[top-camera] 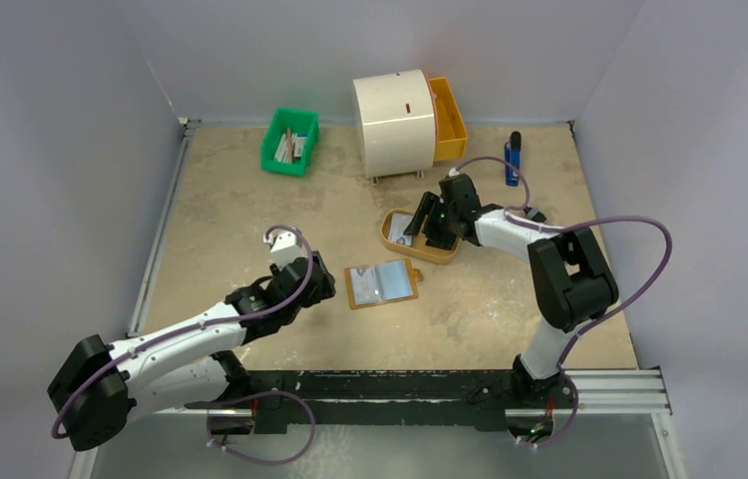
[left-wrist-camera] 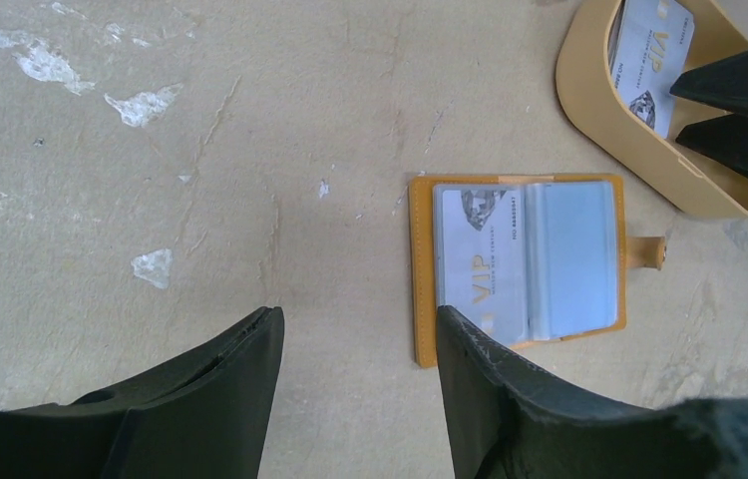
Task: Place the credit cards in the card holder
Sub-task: Pick up the credit card from the storage box.
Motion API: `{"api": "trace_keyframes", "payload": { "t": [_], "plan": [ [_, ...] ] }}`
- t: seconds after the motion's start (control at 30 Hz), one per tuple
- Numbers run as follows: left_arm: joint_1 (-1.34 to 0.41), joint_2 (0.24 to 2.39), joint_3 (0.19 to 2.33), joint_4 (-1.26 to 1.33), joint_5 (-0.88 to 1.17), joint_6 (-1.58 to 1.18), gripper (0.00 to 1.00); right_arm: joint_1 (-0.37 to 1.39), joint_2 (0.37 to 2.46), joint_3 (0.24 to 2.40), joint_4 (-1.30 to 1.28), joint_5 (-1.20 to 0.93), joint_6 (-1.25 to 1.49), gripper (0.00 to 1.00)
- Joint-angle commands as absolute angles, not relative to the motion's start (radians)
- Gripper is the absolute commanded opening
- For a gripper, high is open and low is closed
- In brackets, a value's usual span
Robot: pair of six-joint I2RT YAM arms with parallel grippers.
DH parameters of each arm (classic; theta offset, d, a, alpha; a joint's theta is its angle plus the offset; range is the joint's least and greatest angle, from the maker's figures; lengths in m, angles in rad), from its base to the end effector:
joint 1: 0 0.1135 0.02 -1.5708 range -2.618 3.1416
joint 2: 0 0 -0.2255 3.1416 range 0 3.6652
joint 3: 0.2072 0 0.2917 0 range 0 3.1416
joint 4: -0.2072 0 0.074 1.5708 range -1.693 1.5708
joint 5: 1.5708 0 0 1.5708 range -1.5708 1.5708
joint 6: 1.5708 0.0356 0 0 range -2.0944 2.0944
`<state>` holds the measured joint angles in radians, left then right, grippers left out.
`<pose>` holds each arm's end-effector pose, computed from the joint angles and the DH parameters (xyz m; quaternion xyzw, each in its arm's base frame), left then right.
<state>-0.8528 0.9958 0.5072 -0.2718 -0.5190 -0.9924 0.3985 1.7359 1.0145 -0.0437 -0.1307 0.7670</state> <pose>0.1801 -0.1794 0.1494 -0.1628 0.8790 -0.1614 0.4180 0.3575 0.1556 0.1168 0.1430 0.9071 0.2654 0.2936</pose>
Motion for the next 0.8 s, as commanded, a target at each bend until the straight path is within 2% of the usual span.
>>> {"api": "trace_keyframes", "payload": {
  "t": [0.0, 0.37, 0.63, 0.77],
  "plan": [
    [-0.849, 0.984, 0.499, -0.217, -0.506, -1.011, 0.57, 0.396, 1.748, 1.07, -0.005, -0.161, 0.776, 0.67],
    [-0.849, 1.012, 0.502, -0.225, -0.52, -1.031, 0.57, 0.397, 1.807, 1.105, -0.015, -0.136, 0.762, 0.6],
    [-0.85, 1.021, 0.512, -0.248, -0.532, -1.033, 0.56, 0.396, 1.817, 1.096, -0.037, -0.159, 0.787, 0.45],
    [-0.849, 1.031, 0.516, -0.249, -0.532, -1.031, 0.55, 0.396, 1.796, 1.076, -0.028, -0.142, 0.803, 0.41]
  ]
}}
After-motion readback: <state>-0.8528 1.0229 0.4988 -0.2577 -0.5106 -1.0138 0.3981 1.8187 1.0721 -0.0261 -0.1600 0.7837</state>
